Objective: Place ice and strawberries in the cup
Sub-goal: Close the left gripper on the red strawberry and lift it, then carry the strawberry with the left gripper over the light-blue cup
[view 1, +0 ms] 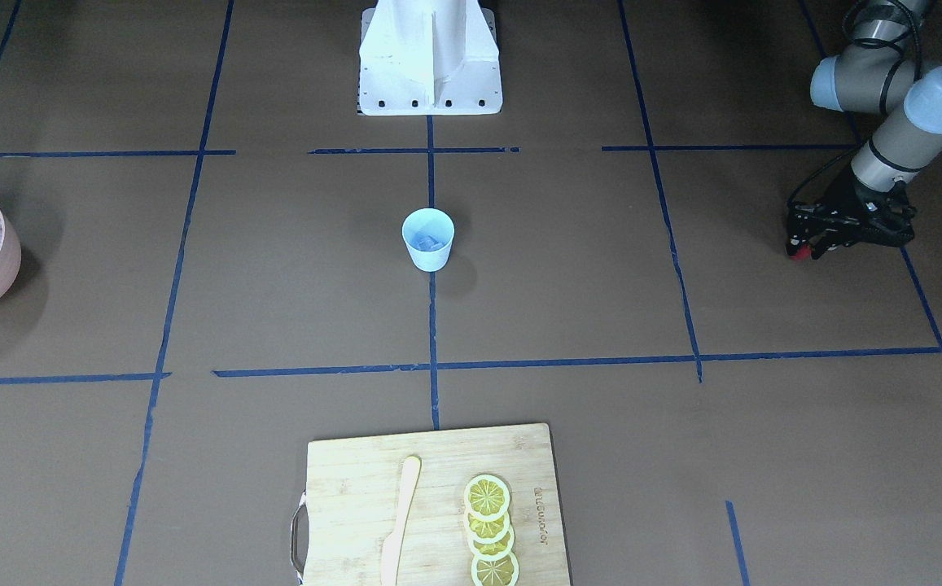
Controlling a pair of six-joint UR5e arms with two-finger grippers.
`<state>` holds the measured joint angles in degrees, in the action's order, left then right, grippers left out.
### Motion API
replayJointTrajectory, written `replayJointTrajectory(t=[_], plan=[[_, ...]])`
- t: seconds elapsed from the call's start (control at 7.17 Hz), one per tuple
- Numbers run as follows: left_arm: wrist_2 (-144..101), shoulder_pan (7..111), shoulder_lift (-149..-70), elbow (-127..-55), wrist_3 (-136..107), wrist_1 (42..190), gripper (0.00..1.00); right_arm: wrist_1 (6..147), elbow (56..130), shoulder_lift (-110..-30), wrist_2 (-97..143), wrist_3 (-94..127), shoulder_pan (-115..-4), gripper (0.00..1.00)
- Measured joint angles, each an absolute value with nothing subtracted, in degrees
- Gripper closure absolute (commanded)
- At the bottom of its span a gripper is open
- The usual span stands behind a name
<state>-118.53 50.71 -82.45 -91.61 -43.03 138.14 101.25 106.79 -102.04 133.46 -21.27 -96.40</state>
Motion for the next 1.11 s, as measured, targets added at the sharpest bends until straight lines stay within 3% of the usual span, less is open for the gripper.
replayJointTrajectory(t=[0.42, 0.84, 1.11], plan=[[-119.12, 51.21, -82.47, -96.69, -42.8, 132.36, 1.0, 101.25, 106.87, -102.04, 133.5, -21.27, -96.41, 0.0], [-119.18, 51.1, -83.72, -115.84, -42.58, 107.4, 1.0, 101.25, 106.8, -102.12, 133.49, -21.27, -96.42, 0.0], [-119.12, 51.07, -90.74, -127.5, -42.66, 87.04, 1.0, 101.25, 106.79, -102.08, 133.43, -21.27, -96.42, 0.0]])
